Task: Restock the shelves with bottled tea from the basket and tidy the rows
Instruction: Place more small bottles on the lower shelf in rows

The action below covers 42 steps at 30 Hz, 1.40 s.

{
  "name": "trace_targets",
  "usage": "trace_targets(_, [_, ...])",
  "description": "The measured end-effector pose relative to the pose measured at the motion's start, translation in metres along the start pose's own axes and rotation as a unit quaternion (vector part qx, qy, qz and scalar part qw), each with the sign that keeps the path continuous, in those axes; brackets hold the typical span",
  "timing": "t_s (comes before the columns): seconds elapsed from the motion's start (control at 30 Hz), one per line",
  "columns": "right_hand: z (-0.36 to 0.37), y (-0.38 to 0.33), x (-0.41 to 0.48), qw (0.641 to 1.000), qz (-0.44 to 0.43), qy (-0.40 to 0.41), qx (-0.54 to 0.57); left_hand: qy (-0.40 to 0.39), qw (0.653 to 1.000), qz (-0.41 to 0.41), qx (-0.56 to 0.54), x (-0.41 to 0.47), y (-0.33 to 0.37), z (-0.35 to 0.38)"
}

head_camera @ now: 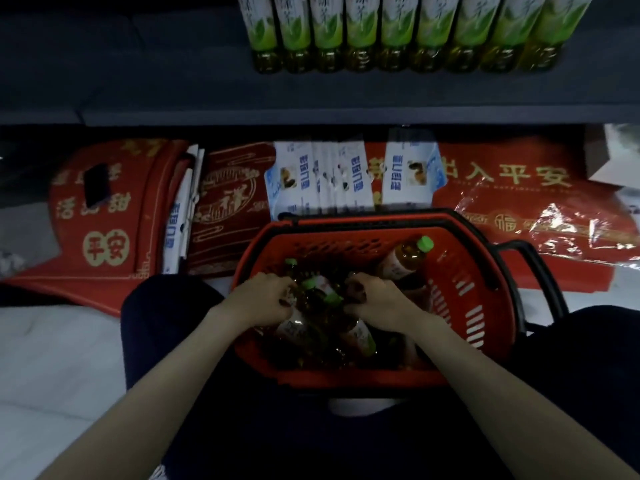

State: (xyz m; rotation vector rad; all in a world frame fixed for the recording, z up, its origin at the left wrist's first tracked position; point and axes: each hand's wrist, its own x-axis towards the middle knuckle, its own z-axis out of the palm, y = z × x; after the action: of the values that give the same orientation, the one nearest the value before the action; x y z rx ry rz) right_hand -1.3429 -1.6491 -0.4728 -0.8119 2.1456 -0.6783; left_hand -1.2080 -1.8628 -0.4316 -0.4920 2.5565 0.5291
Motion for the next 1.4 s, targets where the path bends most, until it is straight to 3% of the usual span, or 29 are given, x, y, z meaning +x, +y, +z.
trace_targets(0.07, [0.007, 0.012, 0.01, 0.998, 0.027, -0.055, -0.01, -0.074, 0.994, -0.002, 0.076, 0.008, -0.006, 0.0])
trace_targets(0.27, [0.019, 0.035, 0.021, 0.997, 0.037, -0.067, -0.008, -0.161, 0.982, -0.015, 0.102, 0.034, -0.009, 0.002])
trace_targets(0.57, [0.044, 0.054, 0.028, 0.997, 0.025, -0.071, -0.016, -0.202, 0.972, -0.029, 0.112, 0.047, -0.007, -0.006])
trace_targets(0.77, [0.045, 0.056, 0.029, 0.997, 0.018, -0.064, -0.04, -0.116, 0.993, 0.017, -0.014, 0.044, -0.01, -0.015])
trace_targets(0.93, [0.035, 0.06, 0.03, 1.0, 0.015, -0.016, 0.017, -0.031, 0.989, 0.043, -0.136, 0.047, 0.001, -0.006])
trace_targets(1.1, [0.019, 0.051, 0.026, 0.988, -0.034, 0.027, 0.146, -0.007, 0.954, 0.021, -0.3, 0.051, 0.003, 0.013])
trace_targets(1.4, [0.008, 0.043, 0.026, 0.959, 0.0, 0.022, 0.282, 0.052, 0.882, -0.03, -0.468, 0.051, 0.01, 0.032])
